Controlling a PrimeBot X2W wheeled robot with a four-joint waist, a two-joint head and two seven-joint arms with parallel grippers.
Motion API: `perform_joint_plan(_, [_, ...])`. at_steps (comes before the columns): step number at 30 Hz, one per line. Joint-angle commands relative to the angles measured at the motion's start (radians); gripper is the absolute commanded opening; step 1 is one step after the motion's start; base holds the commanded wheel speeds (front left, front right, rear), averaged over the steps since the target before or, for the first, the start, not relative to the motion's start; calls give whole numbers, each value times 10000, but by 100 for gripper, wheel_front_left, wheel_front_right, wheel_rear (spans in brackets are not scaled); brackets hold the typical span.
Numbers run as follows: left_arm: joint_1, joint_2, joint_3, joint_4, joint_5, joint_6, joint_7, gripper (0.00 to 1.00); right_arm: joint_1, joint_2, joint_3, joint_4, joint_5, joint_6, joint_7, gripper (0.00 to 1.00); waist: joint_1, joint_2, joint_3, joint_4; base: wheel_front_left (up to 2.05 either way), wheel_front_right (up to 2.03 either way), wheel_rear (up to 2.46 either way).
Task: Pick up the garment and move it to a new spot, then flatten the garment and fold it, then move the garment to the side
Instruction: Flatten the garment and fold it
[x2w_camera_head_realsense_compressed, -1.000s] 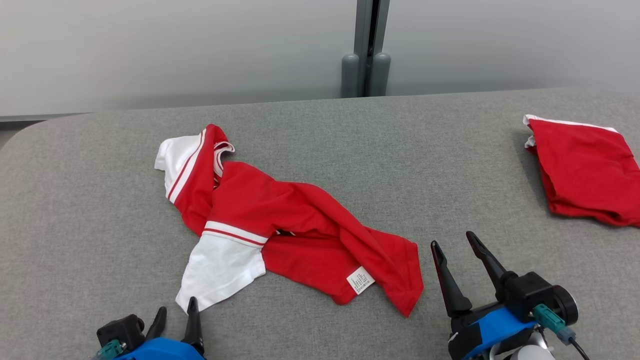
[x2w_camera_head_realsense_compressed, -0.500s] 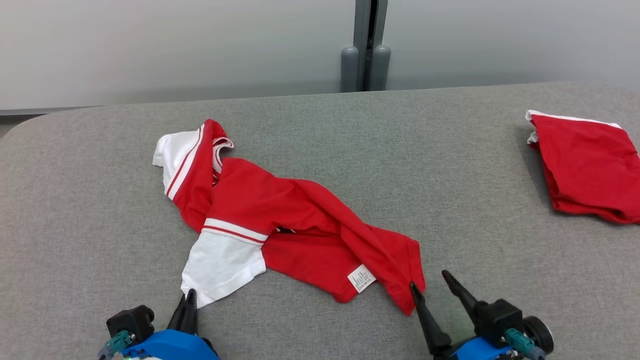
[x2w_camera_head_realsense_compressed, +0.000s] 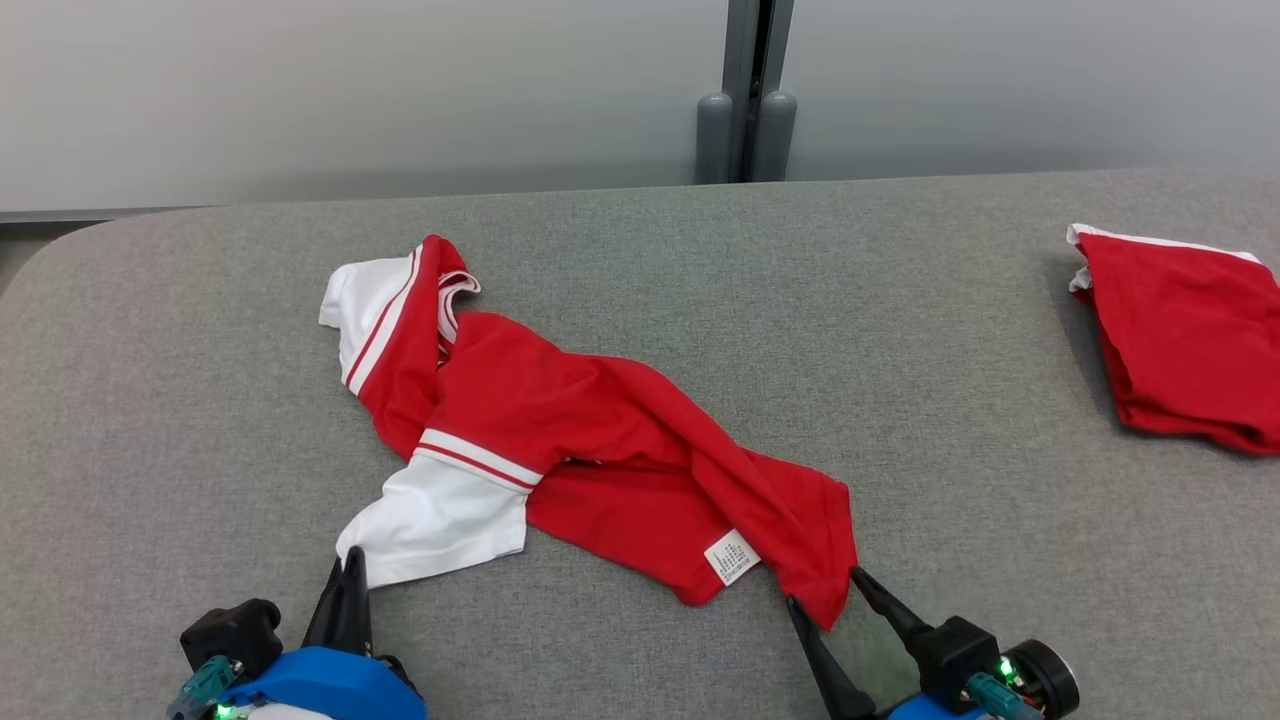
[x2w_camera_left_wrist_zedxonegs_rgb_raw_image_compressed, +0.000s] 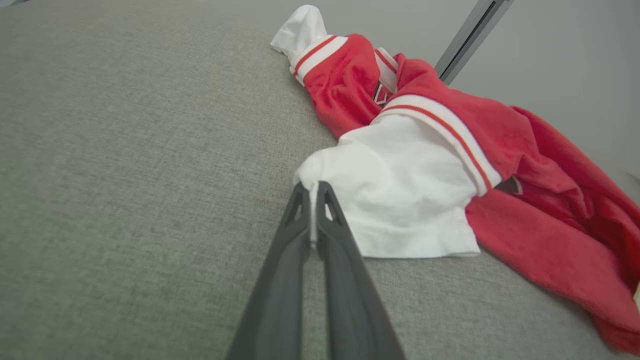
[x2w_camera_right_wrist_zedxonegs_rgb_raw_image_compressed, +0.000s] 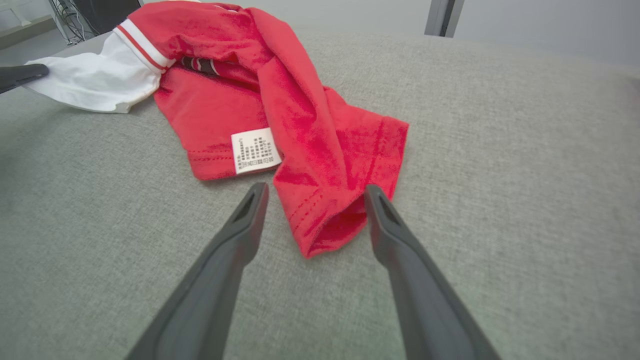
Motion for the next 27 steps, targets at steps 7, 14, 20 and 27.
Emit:
perform_joint_plan(7, [130,45,-76,-371,-50,133,106,0,-603,-8,-55,616,-586,1,-123,100,-1,0,29,97,0,0,0])
perform_joint_plan(14, [216,63,-114,-547,-130,182,169,0,-937,-7,-115,1352,-813,1,-69,0,-1,0,40,104,0,0,0])
perform_joint_plan(20, [140,132,-146,-780,-122,182,38,0,-1348,-6,-322,1468,-919,1,-150,0,-1,0,37,39,0,0,0])
perform_joint_plan(27, [-298,331,-52,-1839,-97,103,-307,0,-1961,-46,-1133,214,-1420,1,-254,0,-1,0,-147,-61,0,0,0])
